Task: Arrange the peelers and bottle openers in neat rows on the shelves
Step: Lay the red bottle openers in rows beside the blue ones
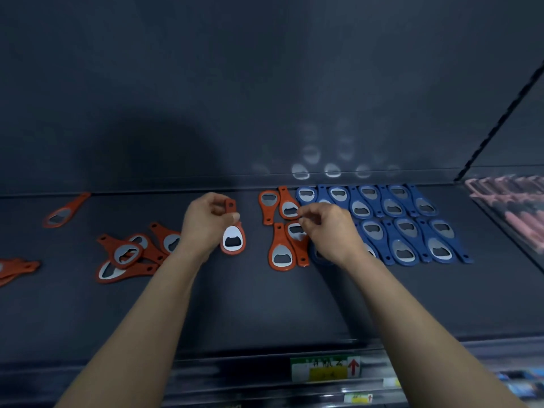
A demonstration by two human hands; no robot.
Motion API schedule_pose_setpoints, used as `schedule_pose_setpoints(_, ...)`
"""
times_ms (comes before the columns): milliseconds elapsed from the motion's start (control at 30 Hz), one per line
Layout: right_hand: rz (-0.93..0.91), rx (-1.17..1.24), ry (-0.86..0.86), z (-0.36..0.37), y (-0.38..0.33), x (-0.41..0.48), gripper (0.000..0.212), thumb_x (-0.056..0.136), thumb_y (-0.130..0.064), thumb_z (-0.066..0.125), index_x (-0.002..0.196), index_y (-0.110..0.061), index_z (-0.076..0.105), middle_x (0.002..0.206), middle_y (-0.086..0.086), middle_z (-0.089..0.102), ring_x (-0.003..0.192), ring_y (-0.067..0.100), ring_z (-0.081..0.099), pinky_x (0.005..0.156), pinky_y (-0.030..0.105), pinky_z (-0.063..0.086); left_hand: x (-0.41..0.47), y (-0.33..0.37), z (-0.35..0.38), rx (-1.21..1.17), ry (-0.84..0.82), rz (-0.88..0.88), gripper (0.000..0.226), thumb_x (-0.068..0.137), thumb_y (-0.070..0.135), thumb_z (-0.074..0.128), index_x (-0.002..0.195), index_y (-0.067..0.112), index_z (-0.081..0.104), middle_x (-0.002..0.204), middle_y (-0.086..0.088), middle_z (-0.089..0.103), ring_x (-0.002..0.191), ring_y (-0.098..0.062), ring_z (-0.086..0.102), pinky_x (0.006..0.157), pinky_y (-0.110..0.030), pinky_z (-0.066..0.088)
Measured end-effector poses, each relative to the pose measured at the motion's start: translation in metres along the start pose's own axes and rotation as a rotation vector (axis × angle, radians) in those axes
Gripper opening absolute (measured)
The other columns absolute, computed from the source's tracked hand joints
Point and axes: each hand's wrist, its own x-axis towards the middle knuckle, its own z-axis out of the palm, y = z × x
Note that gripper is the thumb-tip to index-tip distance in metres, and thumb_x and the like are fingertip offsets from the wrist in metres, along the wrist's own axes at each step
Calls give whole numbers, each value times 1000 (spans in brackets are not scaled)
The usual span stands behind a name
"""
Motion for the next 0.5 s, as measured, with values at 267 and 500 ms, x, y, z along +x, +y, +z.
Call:
schedule_pose_setpoints(267,33,-10,12,3,-1,5,21,92,-15,57,111,-15,66,102,0,68,79,5,58,71,15,44,20,8,0,-235,76,-102,19,77,0,70,76,16,59,72,1,63,63,-11,59,52,-17,47)
schedule_pose_setpoints(500,54,-30,18,6,-5,11,23,92,-15,56,112,-15,67,105,3,69,93,15,63,82,28,51,33,-2,4,-501,198,-276,25,81,-12,58,92,8,47,90,-5,51,78,-16,61,68,-27,57)
